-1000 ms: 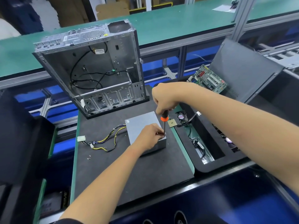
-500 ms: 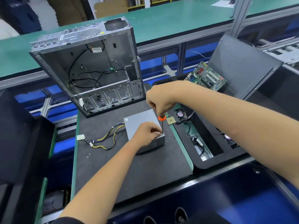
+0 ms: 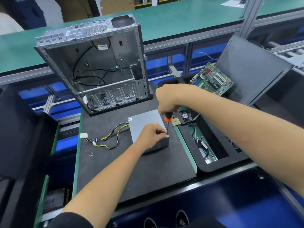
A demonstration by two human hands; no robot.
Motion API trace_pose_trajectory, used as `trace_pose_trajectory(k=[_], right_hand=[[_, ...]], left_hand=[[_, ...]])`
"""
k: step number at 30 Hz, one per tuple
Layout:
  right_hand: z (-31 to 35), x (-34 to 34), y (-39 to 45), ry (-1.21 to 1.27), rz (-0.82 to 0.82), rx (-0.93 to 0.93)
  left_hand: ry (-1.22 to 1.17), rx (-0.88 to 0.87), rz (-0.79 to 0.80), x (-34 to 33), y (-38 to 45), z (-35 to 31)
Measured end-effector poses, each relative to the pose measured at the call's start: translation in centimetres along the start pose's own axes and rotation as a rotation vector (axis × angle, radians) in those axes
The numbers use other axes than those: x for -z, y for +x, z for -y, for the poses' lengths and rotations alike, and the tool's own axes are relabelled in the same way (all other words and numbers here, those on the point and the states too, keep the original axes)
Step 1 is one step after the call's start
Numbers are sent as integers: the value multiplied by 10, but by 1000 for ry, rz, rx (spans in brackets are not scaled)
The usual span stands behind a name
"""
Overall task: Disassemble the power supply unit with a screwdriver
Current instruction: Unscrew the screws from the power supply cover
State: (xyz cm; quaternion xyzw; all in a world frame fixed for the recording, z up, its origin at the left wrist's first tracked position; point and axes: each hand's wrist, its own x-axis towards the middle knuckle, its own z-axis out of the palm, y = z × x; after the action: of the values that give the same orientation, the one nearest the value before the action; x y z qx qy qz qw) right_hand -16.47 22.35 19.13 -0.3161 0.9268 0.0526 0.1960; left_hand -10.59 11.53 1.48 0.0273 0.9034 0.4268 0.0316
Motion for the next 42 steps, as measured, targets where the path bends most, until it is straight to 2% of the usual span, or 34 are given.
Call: trace_pose_trajectory(k=[4, 9, 17, 27, 30, 35, 42], right_hand=[[-2, 2, 2, -2, 22, 12], [-8, 8, 2, -38, 78, 92], [-15, 5, -3, -67, -4, 206], [-14, 5, -7, -71, -2, 301], [-12, 1, -2, -53, -45, 238], [-13, 4, 3, 72, 0, 73], [-11, 3, 3, 92, -33, 42]], left_hand=[[-10, -9, -4, -1, 0, 3], [-8, -2, 101, 8, 9, 2], [-29, -2, 142, 10, 12, 4], [-72, -8, 134, 14, 13, 8], [-83, -23, 144, 14, 13, 9], [-81, -25, 150, 12, 13, 11], [-74, -9, 109, 3, 12, 10]])
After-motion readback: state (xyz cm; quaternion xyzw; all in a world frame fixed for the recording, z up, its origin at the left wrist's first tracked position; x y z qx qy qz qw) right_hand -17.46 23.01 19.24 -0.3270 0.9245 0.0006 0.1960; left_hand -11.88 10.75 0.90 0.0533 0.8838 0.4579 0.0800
